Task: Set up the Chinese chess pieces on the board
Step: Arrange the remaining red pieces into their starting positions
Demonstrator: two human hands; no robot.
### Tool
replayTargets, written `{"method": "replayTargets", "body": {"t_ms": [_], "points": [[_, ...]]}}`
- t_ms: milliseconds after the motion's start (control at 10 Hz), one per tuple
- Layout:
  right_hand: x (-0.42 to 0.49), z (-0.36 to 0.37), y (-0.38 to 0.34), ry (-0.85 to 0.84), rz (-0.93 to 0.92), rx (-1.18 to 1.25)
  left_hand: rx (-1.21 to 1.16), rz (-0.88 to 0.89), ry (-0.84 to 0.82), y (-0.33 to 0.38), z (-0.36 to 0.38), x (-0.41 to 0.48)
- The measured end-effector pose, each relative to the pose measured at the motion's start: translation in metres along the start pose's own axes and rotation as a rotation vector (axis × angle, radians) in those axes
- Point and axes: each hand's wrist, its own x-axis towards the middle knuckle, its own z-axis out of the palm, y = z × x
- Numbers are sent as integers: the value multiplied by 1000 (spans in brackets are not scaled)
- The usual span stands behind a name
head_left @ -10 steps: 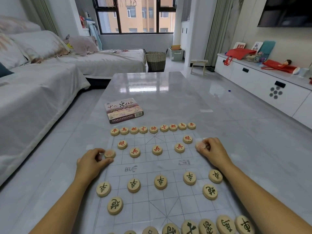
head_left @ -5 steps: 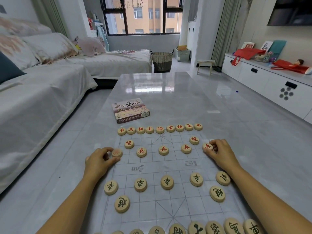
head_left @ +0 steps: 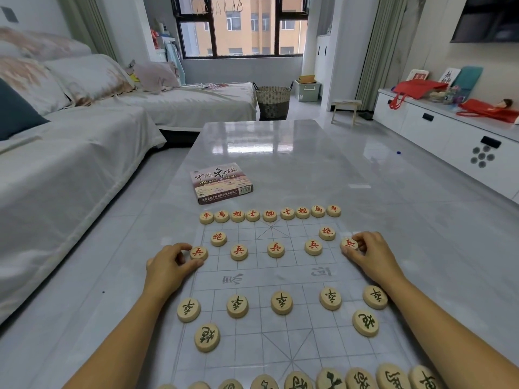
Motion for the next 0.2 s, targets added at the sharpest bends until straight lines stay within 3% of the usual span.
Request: {"method": "replayTargets", "body": {"t_ms": [200], "points": [[1, -1, 1, -17, 28, 88, -38, -22, 17, 0, 1, 0]]}}
